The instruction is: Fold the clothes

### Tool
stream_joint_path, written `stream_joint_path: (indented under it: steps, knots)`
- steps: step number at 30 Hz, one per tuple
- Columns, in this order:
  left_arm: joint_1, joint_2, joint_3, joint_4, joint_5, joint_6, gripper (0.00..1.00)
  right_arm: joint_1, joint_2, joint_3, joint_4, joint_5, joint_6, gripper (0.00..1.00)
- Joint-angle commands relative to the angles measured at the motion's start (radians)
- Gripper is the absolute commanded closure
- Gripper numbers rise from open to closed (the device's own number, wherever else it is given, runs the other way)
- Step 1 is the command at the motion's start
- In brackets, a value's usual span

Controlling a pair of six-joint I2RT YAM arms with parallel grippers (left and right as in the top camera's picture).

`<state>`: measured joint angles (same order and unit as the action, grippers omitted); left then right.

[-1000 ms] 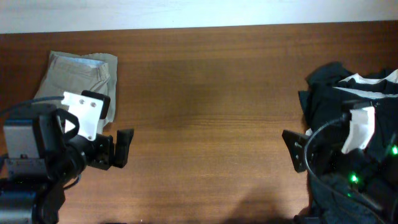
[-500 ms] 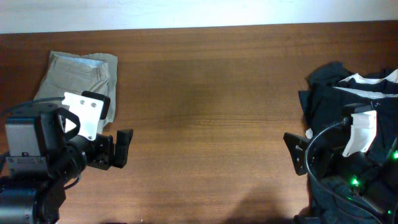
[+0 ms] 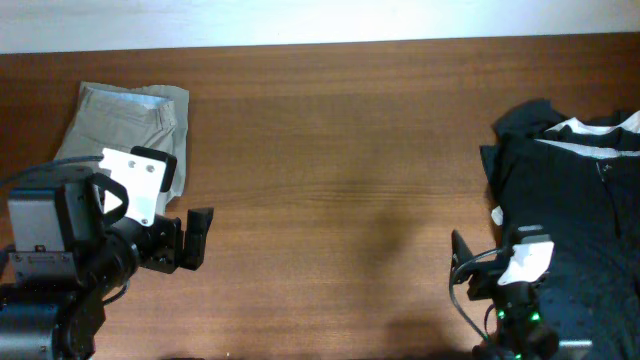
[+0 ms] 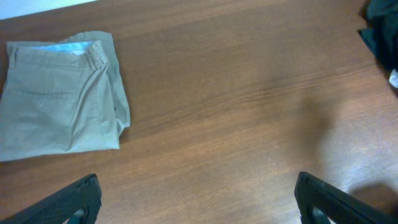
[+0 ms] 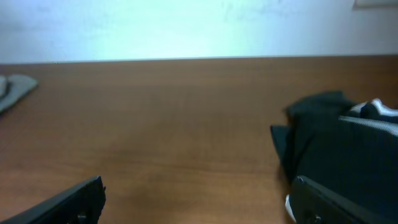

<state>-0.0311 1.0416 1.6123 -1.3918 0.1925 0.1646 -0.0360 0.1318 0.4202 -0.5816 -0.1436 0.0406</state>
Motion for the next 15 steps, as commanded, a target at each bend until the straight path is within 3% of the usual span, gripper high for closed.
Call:
stream_joint_path:
  steps: [1,9,15]
  knots:
    - [-0.003,-0.003,0.009,0.001,-0.006,0.006,0.01,-0.003,-0.106,-0.119,0.051,-0.034,-0.007,0.01]
    - [-0.003,-0.003,0.009,-0.002,-0.006,0.006,0.01,-0.003,-0.129,-0.310,0.227,-0.098,-0.007,0.01]
    - [-0.003,-0.003,0.009,-0.002,-0.006,0.006,0.01,-0.003,-0.129,-0.327,0.283,-0.089,-0.007,0.01]
